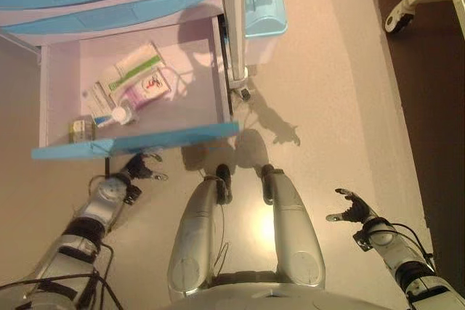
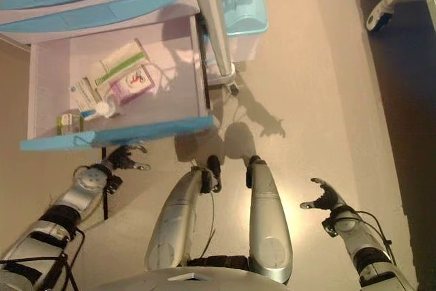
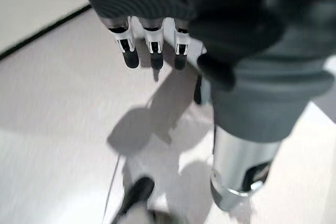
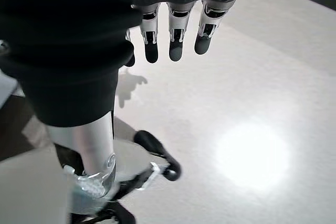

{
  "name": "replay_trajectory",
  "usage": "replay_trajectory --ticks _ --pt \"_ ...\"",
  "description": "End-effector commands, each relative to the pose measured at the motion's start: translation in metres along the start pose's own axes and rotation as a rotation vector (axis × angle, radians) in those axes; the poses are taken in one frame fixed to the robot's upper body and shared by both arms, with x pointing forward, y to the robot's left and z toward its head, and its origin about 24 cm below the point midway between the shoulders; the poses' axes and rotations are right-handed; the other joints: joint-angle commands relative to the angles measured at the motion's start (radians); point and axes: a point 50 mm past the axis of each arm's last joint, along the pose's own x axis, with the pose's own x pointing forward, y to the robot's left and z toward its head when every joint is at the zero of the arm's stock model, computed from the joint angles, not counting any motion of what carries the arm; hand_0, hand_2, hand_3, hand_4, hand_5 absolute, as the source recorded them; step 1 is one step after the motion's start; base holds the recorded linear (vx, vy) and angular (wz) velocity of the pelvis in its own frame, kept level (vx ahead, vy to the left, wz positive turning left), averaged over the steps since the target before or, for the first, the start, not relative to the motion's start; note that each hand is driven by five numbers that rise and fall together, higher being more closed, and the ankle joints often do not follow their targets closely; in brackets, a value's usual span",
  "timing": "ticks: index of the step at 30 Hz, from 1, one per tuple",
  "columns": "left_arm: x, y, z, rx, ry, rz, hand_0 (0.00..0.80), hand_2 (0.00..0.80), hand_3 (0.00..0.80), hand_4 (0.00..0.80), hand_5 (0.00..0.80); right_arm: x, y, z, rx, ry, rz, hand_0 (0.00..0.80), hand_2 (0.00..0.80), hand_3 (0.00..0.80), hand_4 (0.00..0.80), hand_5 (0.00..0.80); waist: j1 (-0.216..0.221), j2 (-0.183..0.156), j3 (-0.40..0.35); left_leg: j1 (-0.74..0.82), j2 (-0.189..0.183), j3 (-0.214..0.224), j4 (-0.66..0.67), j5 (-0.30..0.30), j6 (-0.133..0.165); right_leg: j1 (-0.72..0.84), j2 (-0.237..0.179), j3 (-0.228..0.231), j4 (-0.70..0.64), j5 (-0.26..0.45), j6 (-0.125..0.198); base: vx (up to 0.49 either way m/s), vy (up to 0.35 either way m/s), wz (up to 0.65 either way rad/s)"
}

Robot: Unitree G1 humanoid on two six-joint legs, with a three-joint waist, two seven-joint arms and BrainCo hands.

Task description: Open the drawer and pick up the medicine

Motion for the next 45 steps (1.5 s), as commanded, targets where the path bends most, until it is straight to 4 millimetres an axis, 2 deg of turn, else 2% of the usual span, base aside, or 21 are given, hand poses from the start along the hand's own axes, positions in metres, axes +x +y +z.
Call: replay_trajectory --ticks 1,3,4,6,9,15,20,30,31,32,35,38,41,45 --pt "-0.005 0.089 0.039 -0.037 -0.117 0.301 0.0 0.0 0.0 0.0 0.0 -0.02 0.002 -0.034 0.016 0.082 -0.01 0.0 0.0 0.0 0.0 0.0 -0.042 -0.014 -0.073 0.039 -0.053 0.003 0.0 -0.114 0.059 0.008 0.044 -0.005 -0.066 0.039 -0.021 0.065 0.058 -0.03" --pt "-0.008 0.118 0.053 -0.073 -0.131 0.389 0.0 0.0 0.0 0.0 0.0 -0.021 0.002 -0.036 0.02 0.086 -0.019 0.0 0.0 0.0 0.0 0.0 -0.057 -0.017 -0.072 0.022 -0.054 0.008 0.017 -0.122 0.061 -0.009 0.054 0.006 -0.067 0.044 -0.022 0.056 0.052 -0.04" --pt "-0.01 0.126 0.057 -0.081 -0.139 0.414 0.0 0.0 0.0 0.0 0.0 -0.021 0.003 -0.036 0.021 0.086 -0.021 0.0 0.0 0.0 0.0 0.0 -0.061 -0.018 -0.072 0.017 -0.055 0.008 0.022 -0.124 0.062 -0.014 0.057 0.01 -0.066 0.045 -0.022 0.056 0.05 -0.05" --pt "-0.015 0.158 0.077 -0.122 -0.165 0.538 0.0 0.0 0.0 0.0 0.0 -0.022 0.006 -0.037 0.016 0.086 -0.028 0.0 0.0 0.0 0.0 0.0 -0.08 -0.02 -0.075 -0.006 -0.052 0.012 0.041 -0.134 0.066 -0.041 0.07 0.026 -0.064 0.052 -0.022 0.049 0.047 -0.09" --pt "-0.022 0.185 0.096 -0.146 -0.181 0.687 0.0 0.0 0.0 0.0 0.0 -0.021 0.009 -0.037 0.015 0.08 -0.036 0.0 0.0 0.0 0.0 0.0 -0.097 -0.022 -0.075 -0.023 -0.049 0.016 0.051 -0.137 0.068 -0.06 0.08 0.041 -0.073 0.062 -0.02 0.026 0.03 -0.05" --pt "-0.033 0.211 0.125 -0.136 -0.207 0.934 0.0 0.0 0.0 0.0 0.0 -0.019 0.015 -0.034 0.005 0.064 -0.043 0.0 0.0 0.0 0.0 0.0 -0.121 -0.026 -0.076 -0.046 -0.043 0.025 0.053 -0.136 0.065 -0.087 0.093 0.06 -0.102 0.089 -0.014 0.014 0.03 -0.07" --pt "-0.031 0.212 0.136 -0.133 -0.203 0.983 0.0 0.0 0.0 0.0 0.0 -0.017 0.016 -0.028 0.012 0.04 -0.04 0.0 0.0 0.0 0.0 0.0 -0.133 -0.032 -0.071 -0.051 -0.04 0.032 0.041 -0.13 0.061 -0.095 0.102 0.072 -0.125 0.109 -0.006 0.003 0.018 -0.11" --pt "-0.02 0.2 0.136 -0.141 -0.203 0.904 0.0 0.0 0.0 0.0 0.0 -0.012 0.019 -0.018 0.012 0.002 -0.045 0.0 0.0 0.0 0.0 0.0 -0.137 -0.038 -0.067 -0.03 -0.041 0.042 0.003 -0.113 0.056 -0.077 0.11 0.084 -0.172 0.14 0.008 -0.013 -0.018 -0.04" --pt "-0.019 0.197 0.137 -0.168 -0.23 0.873 0.0 0.0 0.0 0.0 0.0 -0.012 0.02 -0.017 0.016 -0.006 -0.045 0.0 0.0 0.0 0.0 0.0 -0.134 -0.037 -0.067 -0.024 -0.043 0.041 -0.006 -0.109 0.054 -0.07 0.109 0.083 -0.176 0.141 0.009 -0.12 -0.097 0.03" --pt "-0.018 0.195 0.136 -0.181 -0.243 0.856 0.0 0.0 0.0 0.0 0.0 -0.012 0.021 -0.016 0.02 -0.009 -0.046 0.0 0.0 0.0 0.0 0.0 -0.133 -0.04 -0.068 -0.027 -0.046 0.049 -0.024 -0.075 0.056 -0.068 0.102 0.08 -0.197 0.17 0.005 -0.124 -0.116 0.02" --pt "-0.012 0.18 0.13 -0.318 -0.321 0.734 0.0 0.0 0.0 0.0 0.0 -0.013 0.025 -0.014 0.036 -0.023 -0.041 0.0 0.0 0.0 0.0 0.0 -0.116 -0.028 -0.076 0.018 -0.058 0.037 -0.065 -0.067 0.049 -0.021 0.096 0.07 -0.206 0.154 0.006 -0.054 -0.125 0.11" --pt "-0.006 0.153 0.11 -0.52 -0.407 0.562 0.0 0.0 0.0 0.0 0.0 -0.015 0.033 -0.015 0.053 -0.027 -0.032 0.0 0.0 0.0 0.0 0.0 -0.091 -0.014 -0.093 0.081 -0.068 0.015 -0.116 -0.055 0.04 0.043 0.079 0.049 -0.227 0.135 0.005 -0.008 -0.161 0.15" --pt "-0.003 0.115 0.082 -0.663 -0.451 0.394 0.0 0.0 0.0 0.0 0.0 -0.019 0.042 -0.02 0.074 -0.015 -0.023 0.0 0.0 0.0 0.0 0.0 -0.061 -0.002 -0.121 0.154 -0.075 -0.016 -0.189 -0.034 0.031 0.123 0.058 0.022 -0.269 0.123 0.004 0.023 -0.165 0.15" --pt "-0.012 0.048 0.022 -0.739 -0.377 0.217 0.0 0.0 0.0 0.0 0.0 -0.027 0.056 -0.03 0.094 0.021 0.003 0.0 0.0 0.0 0.0 0.0 -0.004 0.012 -0.187 0.287 -0.076 -0.076 -0.341 0.019 0.008 0.27 0.023 -0.033 -0.377 0.118 0.015 0.062 -0.185 0.26"
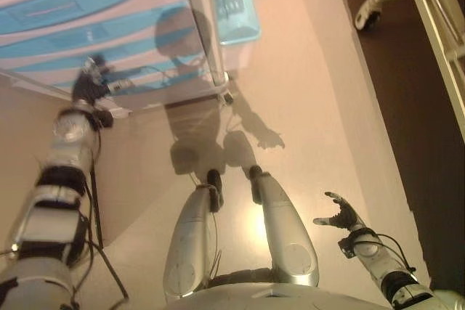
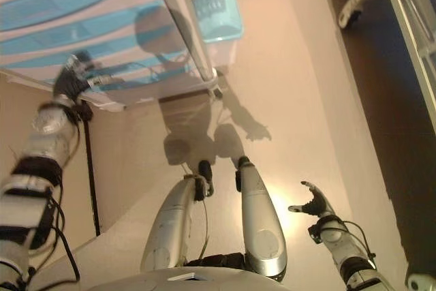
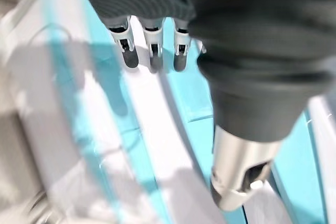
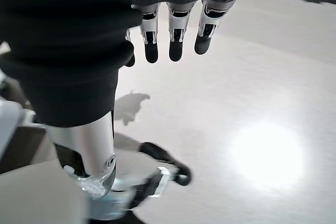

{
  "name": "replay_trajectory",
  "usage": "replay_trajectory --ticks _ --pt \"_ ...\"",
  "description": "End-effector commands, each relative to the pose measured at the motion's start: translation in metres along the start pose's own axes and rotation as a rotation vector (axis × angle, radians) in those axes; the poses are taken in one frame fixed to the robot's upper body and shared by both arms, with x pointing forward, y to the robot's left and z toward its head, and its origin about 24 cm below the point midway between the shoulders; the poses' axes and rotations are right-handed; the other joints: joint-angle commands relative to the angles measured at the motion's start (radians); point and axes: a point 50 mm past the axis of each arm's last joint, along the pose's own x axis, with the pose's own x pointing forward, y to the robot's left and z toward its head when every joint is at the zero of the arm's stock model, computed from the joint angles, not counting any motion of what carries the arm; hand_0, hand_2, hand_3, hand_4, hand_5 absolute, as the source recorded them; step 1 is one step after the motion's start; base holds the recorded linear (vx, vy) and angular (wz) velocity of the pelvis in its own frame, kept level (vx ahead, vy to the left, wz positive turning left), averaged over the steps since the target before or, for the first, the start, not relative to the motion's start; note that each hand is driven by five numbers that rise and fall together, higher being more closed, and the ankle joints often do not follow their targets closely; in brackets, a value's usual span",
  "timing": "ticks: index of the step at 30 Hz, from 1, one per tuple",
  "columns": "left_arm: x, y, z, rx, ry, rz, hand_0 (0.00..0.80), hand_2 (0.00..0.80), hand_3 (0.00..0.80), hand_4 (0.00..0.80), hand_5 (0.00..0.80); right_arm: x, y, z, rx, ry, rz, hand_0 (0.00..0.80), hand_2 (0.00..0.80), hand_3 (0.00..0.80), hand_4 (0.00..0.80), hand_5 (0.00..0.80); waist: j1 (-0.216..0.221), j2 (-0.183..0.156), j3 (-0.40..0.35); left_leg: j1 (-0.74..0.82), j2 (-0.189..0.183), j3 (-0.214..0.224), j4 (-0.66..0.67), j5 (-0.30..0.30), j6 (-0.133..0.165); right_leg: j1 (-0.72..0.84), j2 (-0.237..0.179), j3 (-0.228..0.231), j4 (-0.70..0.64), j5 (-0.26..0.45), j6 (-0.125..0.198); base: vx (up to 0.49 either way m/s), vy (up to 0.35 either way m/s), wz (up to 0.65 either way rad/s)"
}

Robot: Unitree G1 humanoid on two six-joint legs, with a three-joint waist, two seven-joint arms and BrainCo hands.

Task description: Open the drawer and pick up the medicine

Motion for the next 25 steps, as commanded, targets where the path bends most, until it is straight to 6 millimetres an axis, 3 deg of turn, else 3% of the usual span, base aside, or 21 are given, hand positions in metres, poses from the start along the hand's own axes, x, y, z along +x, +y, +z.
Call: replay_trajectory --ticks 1,7,10,14,18,22,25 --pt "-0.039 0.005 -0.046 -0.097 0.042 -0.032 0.0 0.0 0.0 0.0 0.0 -0.025 0.004 -0.038 -0.018 0.098 0.016 0.0 0.0 0.0 0.0 0.0 0.048 0.036 -0.163 0.158 -0.058 -0.011 -0.177 -0.034 0.033 0.144 -0.009 -0.036 -0.232 0.077 0.037 0.083 -0.173 0.23" --pt "-0.103 -0.004 -0.127 -0.344 0.304 0.007 0.0 0.0 0.0 0.0 0.0 -0.034 0.02 -0.051 -0.011 0.16 0.09 0.0 0.0 0.0 0.0 0.0 0.095 0.043 -0.264 0.312 -0.035 -0.066 -0.363 0.027 0.003 0.333 -0.002 -0.099 -0.404 0.089 0.038 0.059 -0.145 0.34" --pt "-0.152 -0.022 -0.177 -0.422 0.507 0.101 0.0 0.0 0.0 0.0 0.0 -0.036 0.032 -0.055 0.034 0.203 0.14 0.0 0.0 0.0 0.0 0.0 0.118 0.035 -0.308 0.371 -0.028 -0.082 -0.413 0.043 -0.007 0.412 0.004 -0.125 -0.464 0.091 0.032 0.006 -0.127 0.3" --pt "-0.214 -0.027 -0.217 -0.454 0.793 0.23 0.0 0.0 0.0 0.0 0.0 -0.035 0.043 -0.054 0.122 0.224 0.178 0.0 0.0 0.0 0.0 0.0 0.145 0.018 -0.329 0.403 -0.027 -0.094 -0.424 0.043 -0.012 0.466 0.001 -0.146 -0.497 0.092 0.026 -0.062 -0.072 0.21" --pt "-0.266 -0.038 -0.239 -0.354 1.05 0.233 0.0 0.0 0.0 0.0 0.0 -0.031 0.046 -0.05 0.18 0.235 0.189 0.0 0.0 0.0 0.0 0.0 0.168 0.008 -0.344 0.425 -0.028 -0.1 -0.447 0.046 -0.012 0.5 0.002 -0.163 -0.528 0.097 0.025 -0.088 -0.019 0.23" --pt "-0.286 -0.052 -0.245 -0.266 1.161 0.135 0.0 0.0 0.0 0.0 0.0 -0.028 0.046 -0.049 0.186 0.249 0.186 0.0 0.0 0.0 0.0 0.0 0.181 0.004 -0.349 0.438 -0.025 -0.097 -0.472 0.05 -0.01 0.511 0.001 -0.178 -0.545 0.103 0.029 -0.09 -0.003 0.13" --pt "-0.281 -0.065 -0.245 -0.091 1.151 -0.071 0.0 0.0 0.0 0.0 0.0 -0.028 0.048 -0.05 0.167 0.27 0.2 0.0 0.0 0.0 0.0 0.0 0.182 0.002 -0.353 0.446 -0.018 -0.086 -0.495 0.058 -0.01 0.514 0.001 -0.187 -0.559 0.113 0.035 -0.074 -0.01 0.1"
